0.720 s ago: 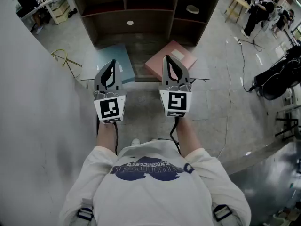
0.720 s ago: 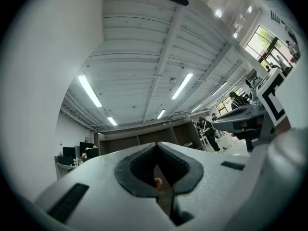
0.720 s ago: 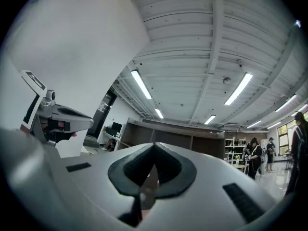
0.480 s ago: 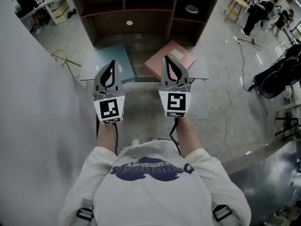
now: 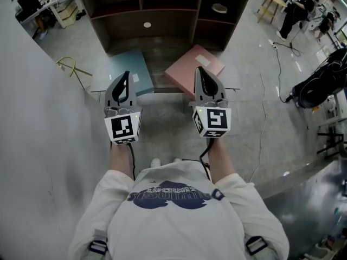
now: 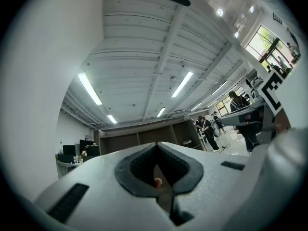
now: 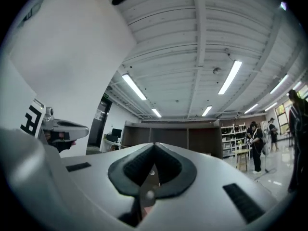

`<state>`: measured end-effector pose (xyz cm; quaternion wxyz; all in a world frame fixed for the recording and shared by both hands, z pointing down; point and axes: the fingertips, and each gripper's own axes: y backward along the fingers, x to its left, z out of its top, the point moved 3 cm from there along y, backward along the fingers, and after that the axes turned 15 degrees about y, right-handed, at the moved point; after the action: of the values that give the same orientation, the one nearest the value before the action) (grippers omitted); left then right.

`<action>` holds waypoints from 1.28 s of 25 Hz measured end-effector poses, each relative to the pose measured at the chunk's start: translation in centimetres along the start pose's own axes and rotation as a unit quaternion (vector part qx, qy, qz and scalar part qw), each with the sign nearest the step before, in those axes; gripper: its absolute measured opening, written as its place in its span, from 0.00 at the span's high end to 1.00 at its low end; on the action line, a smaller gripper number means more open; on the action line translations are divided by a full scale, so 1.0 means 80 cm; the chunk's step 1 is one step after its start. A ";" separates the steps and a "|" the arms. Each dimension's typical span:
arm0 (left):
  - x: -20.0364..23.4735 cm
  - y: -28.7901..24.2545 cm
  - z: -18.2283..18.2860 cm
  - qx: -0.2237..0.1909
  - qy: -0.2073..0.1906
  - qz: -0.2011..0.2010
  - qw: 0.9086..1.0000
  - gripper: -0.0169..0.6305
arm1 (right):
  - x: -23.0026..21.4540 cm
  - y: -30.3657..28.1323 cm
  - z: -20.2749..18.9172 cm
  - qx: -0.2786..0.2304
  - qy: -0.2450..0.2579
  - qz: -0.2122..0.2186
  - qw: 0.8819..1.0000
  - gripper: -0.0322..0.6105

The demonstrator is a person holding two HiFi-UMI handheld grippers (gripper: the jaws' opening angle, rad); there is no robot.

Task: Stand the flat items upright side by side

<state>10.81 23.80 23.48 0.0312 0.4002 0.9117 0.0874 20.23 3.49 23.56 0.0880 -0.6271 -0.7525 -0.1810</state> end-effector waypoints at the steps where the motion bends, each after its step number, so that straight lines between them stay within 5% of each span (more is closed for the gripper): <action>1: 0.004 0.002 -0.003 0.008 0.001 -0.003 1.000 0.96 | -0.010 0.007 -0.006 0.006 -0.019 0.001 1.000 0.95; 5: 0.020 0.005 -0.024 0.060 0.022 -0.015 0.998 0.96 | -0.055 0.038 -0.038 0.042 -0.073 0.010 0.996 0.76; 8: 0.020 0.001 -0.045 0.096 0.036 -0.022 0.994 0.96 | -0.084 0.063 -0.069 0.081 -0.067 0.006 0.994 0.69; 21: -0.049 -0.056 -0.182 0.221 0.044 -0.058 0.972 0.81 | -0.132 0.064 -0.197 0.169 -0.062 0.026 0.983 0.67; 32: -0.066 -0.126 -0.249 0.282 0.069 -0.121 0.949 0.77 | -0.120 0.036 -0.248 0.205 -0.082 0.023 0.975 0.67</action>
<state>4.53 10.52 41.12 -0.1355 0.2725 0.9407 -0.1501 23.05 -12.44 38.85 0.1570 -0.6256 -0.7635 0.0309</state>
